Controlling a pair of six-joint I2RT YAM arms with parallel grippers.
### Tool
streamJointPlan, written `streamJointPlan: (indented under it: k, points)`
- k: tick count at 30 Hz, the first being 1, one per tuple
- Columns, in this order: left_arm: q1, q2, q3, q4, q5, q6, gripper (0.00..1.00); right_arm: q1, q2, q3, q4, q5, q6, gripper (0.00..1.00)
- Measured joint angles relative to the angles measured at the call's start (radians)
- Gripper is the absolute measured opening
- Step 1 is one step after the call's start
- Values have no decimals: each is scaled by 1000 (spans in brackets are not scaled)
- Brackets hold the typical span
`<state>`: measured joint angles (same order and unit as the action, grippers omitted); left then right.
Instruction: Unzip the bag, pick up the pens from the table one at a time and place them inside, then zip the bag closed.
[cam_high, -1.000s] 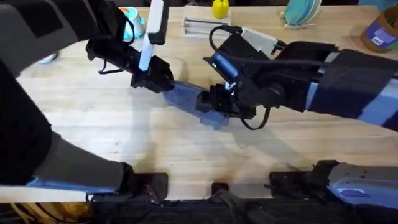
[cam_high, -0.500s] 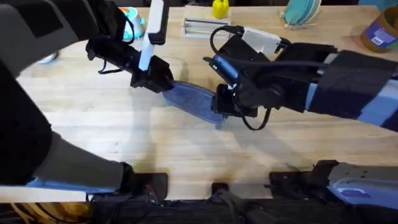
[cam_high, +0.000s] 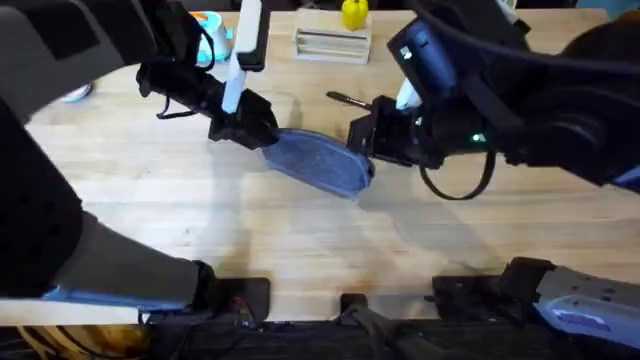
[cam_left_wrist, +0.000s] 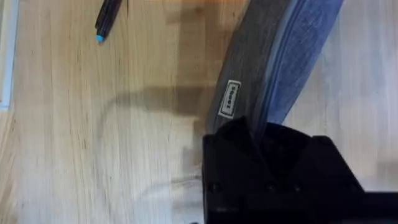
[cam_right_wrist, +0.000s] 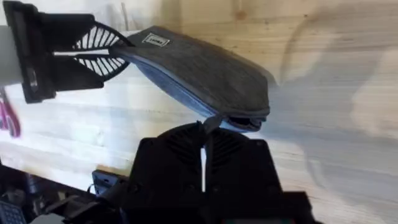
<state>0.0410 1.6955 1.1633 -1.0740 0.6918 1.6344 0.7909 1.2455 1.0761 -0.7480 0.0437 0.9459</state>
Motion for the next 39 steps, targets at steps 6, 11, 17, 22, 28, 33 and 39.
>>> streamJointPlan:
  k: [6,11,17,22,28,33,39]
  points:
    - [-1,0,0,10,3,0,42,-13,-2,2,1,0,-17,30]
    - [-1,0,0,15,0,0,42,-15,52,14,86,-33,-109,30]
    - [0,0,1,17,-5,0,42,-16,172,101,83,-50,-168,30]
    - [1,0,1,20,-6,0,42,-18,306,225,71,-73,-230,30]
    - [1,0,3,23,-10,0,42,-19,523,420,96,-175,-297,29]
    - [4,0,3,23,-12,0,42,-12,549,421,137,-195,-300,29]
    - [3,0,3,21,-12,0,42,15,574,431,177,-218,-304,29]
